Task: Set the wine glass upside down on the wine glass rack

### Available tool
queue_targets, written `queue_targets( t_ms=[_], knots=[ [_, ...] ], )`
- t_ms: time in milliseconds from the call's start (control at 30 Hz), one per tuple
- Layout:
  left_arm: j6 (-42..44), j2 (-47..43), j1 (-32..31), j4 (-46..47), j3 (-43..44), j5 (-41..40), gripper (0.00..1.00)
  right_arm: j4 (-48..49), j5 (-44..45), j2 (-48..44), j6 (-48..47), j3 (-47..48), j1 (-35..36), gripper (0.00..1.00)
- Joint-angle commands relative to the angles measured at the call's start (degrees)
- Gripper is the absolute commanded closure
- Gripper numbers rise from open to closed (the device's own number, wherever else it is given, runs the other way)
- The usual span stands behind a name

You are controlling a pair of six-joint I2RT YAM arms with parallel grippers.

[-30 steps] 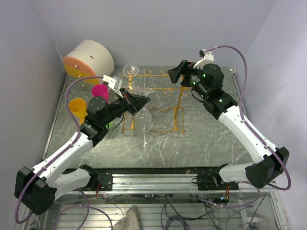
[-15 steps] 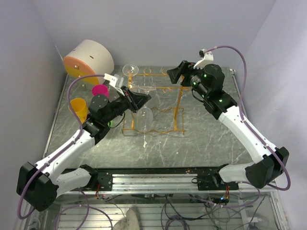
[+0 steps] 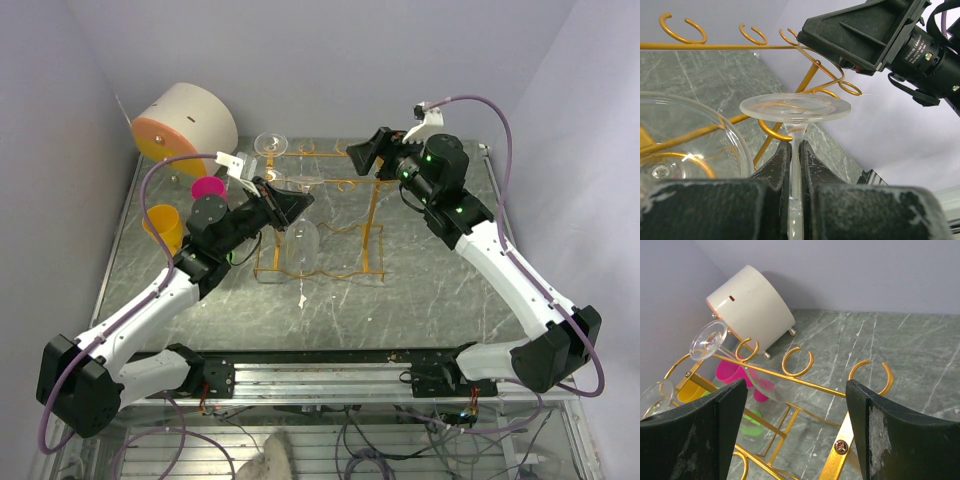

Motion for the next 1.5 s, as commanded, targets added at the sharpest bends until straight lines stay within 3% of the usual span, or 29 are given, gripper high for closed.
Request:
queue_targets(
  t_ms=[0, 500, 1067, 1467],
  knots=[
    [-0.2, 0.5, 0.2, 0.3, -2.3, -2.2, 0.93, -8.2, -4.1, 2.6, 2.3, -3.5, 0.4, 0.21],
    [9.0, -1.3, 1.7, 3.8, -8.5, -0.9, 0.92, -8.4, -6.6, 1.7, -0.1, -4.3, 0.4, 0.21],
    [10.6, -0.8, 2.7, 2.7, -9.1, -0.6, 0.68, -9.6, -5.7, 0.8, -1.3, -4.5, 0.3, 0.21],
    [9.8, -1.2, 3.3, 2.3, -9.1, -1.3, 0.64, -8.7, -6.5, 0.6, -0.8, -5.5, 0.3, 0.21]
  ],
)
